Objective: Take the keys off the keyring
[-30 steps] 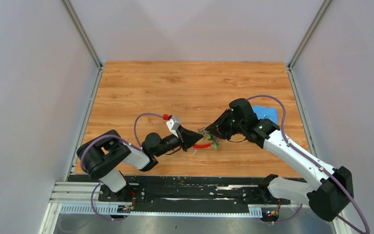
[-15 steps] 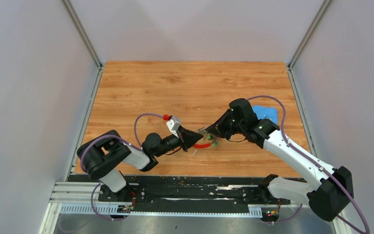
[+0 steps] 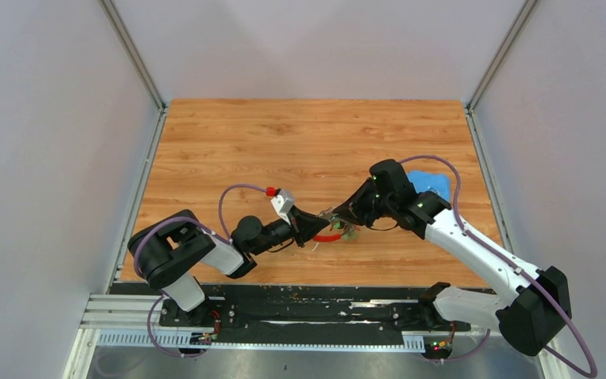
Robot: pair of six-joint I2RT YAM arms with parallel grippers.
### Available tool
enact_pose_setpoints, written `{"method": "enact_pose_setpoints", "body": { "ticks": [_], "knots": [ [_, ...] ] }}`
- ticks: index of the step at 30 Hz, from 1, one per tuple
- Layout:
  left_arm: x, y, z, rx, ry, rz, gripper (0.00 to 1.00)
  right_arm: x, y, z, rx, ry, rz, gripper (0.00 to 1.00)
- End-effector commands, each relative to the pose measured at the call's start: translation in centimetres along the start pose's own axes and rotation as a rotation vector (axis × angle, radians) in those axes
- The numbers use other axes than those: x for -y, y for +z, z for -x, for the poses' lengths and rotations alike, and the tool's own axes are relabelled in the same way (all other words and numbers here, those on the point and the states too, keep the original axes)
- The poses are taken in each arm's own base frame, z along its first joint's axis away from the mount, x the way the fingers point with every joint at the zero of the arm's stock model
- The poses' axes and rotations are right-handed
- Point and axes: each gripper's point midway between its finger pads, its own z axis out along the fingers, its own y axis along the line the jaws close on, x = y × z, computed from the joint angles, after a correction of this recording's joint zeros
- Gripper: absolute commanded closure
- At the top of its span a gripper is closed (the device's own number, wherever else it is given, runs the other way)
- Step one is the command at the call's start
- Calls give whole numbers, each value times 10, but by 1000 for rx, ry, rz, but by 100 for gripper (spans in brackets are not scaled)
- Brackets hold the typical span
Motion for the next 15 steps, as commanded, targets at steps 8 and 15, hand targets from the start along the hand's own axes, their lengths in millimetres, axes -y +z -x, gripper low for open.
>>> {"method": "enact_pose_setpoints", "body": {
  "ticks": [8,15],
  "knots": [
    [3,5,14,66,44,-9,100,12,-2,-8,-31,47,-41,78],
    [3,5,17,74,48,-8,100,20,3,-13,-50,63,-60,73]
  ]
}}
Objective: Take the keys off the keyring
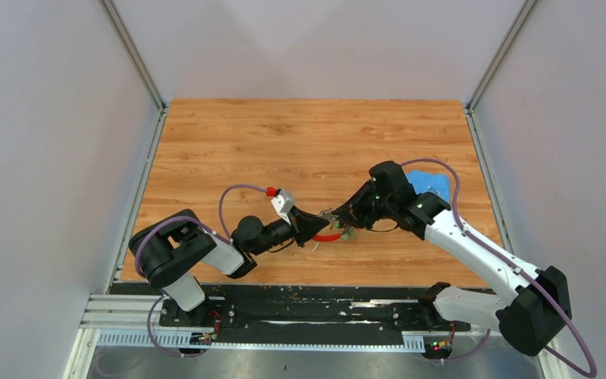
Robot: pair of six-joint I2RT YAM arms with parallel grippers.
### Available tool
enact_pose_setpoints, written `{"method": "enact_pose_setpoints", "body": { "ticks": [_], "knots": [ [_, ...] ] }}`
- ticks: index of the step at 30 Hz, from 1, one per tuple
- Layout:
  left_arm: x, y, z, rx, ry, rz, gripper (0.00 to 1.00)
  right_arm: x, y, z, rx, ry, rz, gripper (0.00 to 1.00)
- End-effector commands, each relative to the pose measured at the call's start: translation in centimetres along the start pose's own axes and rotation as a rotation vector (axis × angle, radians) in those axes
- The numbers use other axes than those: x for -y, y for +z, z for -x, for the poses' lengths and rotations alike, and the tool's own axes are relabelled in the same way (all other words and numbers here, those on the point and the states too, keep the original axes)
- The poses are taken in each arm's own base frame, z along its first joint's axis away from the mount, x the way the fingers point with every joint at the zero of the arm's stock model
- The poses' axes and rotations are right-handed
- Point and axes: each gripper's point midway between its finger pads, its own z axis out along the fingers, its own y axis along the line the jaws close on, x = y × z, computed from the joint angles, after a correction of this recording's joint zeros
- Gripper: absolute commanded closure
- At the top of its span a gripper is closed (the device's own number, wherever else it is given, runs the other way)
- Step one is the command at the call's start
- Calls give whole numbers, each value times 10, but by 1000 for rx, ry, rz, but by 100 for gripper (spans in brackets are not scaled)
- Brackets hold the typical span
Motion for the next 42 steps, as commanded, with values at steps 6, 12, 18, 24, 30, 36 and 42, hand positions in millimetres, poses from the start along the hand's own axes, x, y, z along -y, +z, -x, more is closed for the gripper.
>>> {"method": "enact_pose_setpoints", "body": {
  "ticks": [6,12,18,24,30,36,42],
  "knots": [
    [5,4,20,80,39,-15,100,20,5,-9,-32,47,-41,73],
    [6,5,19,76,36,-19,100,12,2,-4,-6,38,-24,74],
    [7,5,17,69,31,-29,100,6,2,2,24,28,-9,74],
    [9,5,14,62,26,-35,100,0,1,5,40,27,4,75],
    [9,4,14,59,27,-38,100,-5,0,8,52,30,17,77],
    [9,5,13,56,25,-40,100,-9,1,8,50,27,23,77],
    [11,4,14,58,28,-46,100,-11,3,10,54,14,18,78]
  ]
}}
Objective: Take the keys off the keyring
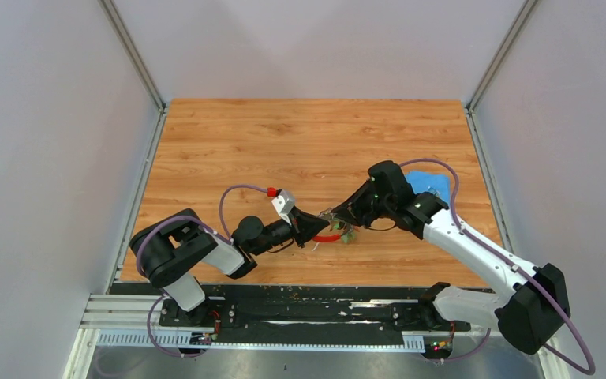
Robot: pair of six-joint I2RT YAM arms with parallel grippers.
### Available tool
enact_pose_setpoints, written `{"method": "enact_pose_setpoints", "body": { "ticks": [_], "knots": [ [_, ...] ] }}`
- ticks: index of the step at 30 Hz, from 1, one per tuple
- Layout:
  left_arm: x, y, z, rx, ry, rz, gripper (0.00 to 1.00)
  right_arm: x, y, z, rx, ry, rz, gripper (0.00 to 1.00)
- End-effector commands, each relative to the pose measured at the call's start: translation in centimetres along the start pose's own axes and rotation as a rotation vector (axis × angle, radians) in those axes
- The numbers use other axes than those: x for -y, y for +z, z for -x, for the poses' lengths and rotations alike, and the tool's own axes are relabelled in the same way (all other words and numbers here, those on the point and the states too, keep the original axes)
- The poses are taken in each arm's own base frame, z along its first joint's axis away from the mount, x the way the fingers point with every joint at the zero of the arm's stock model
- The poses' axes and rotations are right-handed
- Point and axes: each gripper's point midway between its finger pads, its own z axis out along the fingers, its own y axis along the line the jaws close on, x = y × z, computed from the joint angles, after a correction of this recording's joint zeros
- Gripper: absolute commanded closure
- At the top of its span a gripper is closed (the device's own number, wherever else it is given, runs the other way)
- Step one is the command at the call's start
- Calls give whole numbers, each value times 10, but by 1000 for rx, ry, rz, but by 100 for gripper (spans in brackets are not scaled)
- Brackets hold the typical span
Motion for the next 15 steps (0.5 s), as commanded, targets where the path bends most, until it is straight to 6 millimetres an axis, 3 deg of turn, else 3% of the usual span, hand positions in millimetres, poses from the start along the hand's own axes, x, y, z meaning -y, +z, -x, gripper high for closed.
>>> {"method": "enact_pose_setpoints", "body": {
  "ticks": [1,15],
  "knots": [
    [11,4,17,66,27,-45,100,-11,-3,6,33,-12,16,78],
    [14,2,14,55,35,-62,100,-6,1,10,52,-56,-15,87]
  ]
}}
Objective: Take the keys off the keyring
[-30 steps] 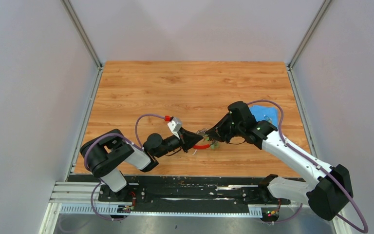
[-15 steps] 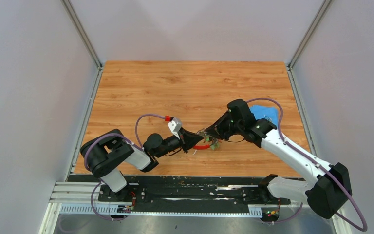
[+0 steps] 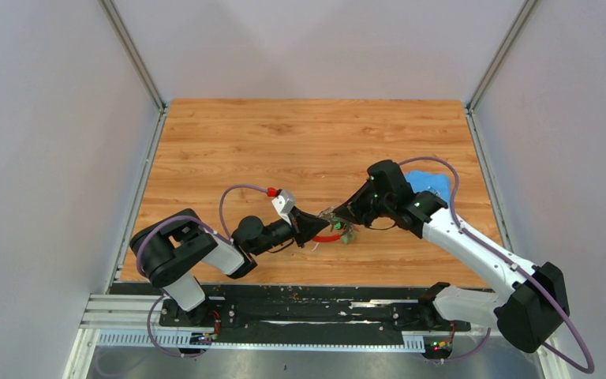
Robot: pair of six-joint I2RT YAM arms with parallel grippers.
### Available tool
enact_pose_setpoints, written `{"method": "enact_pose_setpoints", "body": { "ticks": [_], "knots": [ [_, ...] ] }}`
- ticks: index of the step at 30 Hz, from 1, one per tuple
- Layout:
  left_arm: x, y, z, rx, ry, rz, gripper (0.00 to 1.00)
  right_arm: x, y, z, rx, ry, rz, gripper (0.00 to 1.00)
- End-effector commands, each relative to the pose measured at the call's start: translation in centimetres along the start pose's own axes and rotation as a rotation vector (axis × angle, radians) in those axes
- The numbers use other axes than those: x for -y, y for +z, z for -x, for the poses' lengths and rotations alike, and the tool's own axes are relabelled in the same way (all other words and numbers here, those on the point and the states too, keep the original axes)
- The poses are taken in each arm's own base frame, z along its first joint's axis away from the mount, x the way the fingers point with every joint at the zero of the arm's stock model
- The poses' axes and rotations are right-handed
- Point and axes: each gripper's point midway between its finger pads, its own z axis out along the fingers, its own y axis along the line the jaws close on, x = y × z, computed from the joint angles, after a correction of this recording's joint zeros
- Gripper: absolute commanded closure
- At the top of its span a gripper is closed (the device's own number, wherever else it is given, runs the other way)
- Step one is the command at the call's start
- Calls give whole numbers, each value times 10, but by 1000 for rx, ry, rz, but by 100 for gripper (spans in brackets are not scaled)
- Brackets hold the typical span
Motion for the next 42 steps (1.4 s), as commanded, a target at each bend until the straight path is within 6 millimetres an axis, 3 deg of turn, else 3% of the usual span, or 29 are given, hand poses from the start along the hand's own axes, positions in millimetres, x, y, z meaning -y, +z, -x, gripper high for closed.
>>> {"method": "enact_pose_setpoints", "body": {
  "ticks": [1,8,19,29,35,42],
  "knots": [
    [13,2,15,59,36,-55,100,-7,-1,7,35,-42,-9,87],
    [12,1,15,59,44,-51,100,-11,-3,10,37,-102,-20,99],
    [4,-5,15,63,37,-14,100,-25,-16,4,-30,-328,-24,99],
    [12,-7,21,48,8,-101,100,-36,-31,-3,-94,-612,59,99],
    [29,-8,19,13,9,-207,100,-28,-34,-9,-189,-766,47,99],
    [31,-7,13,-16,-1,-225,100,-22,-41,-13,-266,-870,37,99]
  ]
}}
